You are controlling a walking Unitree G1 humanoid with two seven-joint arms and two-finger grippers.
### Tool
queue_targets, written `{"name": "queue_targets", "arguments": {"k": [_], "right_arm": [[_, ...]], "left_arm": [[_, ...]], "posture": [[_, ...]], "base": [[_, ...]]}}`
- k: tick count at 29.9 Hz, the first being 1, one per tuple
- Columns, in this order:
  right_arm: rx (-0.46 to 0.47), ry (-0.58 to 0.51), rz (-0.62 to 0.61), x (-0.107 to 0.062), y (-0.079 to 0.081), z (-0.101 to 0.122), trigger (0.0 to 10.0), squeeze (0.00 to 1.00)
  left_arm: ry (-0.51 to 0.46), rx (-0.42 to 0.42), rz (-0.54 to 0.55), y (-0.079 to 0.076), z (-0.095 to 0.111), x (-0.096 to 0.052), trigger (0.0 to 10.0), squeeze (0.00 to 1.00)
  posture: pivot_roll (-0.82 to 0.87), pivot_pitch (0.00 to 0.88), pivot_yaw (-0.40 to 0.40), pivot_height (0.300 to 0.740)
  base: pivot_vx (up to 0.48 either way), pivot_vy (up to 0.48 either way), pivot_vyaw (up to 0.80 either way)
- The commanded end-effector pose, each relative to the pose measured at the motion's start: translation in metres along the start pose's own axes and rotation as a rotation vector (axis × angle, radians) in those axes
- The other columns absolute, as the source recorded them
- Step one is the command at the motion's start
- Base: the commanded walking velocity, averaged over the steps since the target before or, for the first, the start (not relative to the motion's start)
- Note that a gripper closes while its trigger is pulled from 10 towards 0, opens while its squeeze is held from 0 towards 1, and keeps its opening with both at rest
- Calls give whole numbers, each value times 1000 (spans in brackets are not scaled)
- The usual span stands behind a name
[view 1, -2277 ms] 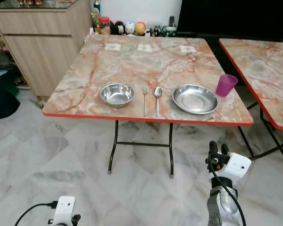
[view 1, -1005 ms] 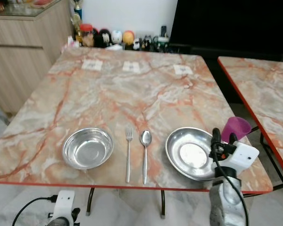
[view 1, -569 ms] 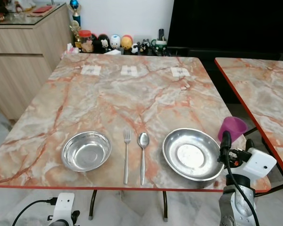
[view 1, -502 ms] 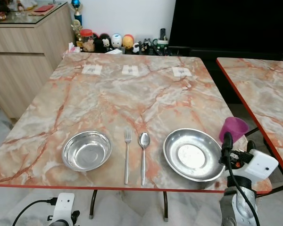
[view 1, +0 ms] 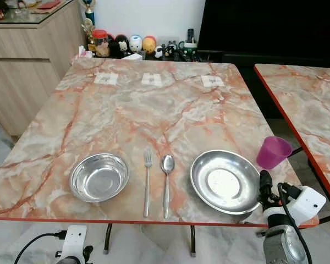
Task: Setting the table
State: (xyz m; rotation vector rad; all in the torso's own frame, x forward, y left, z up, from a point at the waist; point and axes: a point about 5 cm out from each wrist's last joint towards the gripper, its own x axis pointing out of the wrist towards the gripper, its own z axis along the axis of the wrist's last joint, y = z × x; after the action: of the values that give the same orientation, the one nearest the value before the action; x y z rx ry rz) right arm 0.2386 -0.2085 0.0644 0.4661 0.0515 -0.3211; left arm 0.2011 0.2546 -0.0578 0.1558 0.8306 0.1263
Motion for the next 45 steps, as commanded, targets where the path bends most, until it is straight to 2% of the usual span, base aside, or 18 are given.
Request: {"name": "queue_targets", "arguments": {"k": [1,8,20,35,36,37,45], "right_arm": [[32,40,-39,1,-10,-5,10000,0],[109,101,-38,1,-12,-13,10000,0],[120,171,47,9,0,-22,10000,0],[81,247,91,11,9,-33,9922,0],[82,250,95,11,10,-34,2157,0],[71,248,102,12,12,-34,0,0],[62,266,120,12,17,-38,0,0]], "left_arm": [[14,12,-3,1,-3,-1,10000,0],[11,15,-2,2,-3,-1,10000,0],[2,17,-2,2,-1,0,10000,0],[3,16,-2,1,0,0,10000,0],[3,16,-1,2,0,0,10000,0],[5,17,-2,1,-1,0,10000,0],[7,25,-7,1,-1,0,10000,0]], "posture": [[123,35,-59,740],[123,34,-57,740],[131,32,-56,740],[134,35,-58,740],[134,35,-58,740],[134,35,-58,740],[140,35,-58,740]], "base": [[0,0,0],[0,0,0],[0,0,0],[0,0,0],[0,0,0],[0,0,0],[0,0,0]]}}
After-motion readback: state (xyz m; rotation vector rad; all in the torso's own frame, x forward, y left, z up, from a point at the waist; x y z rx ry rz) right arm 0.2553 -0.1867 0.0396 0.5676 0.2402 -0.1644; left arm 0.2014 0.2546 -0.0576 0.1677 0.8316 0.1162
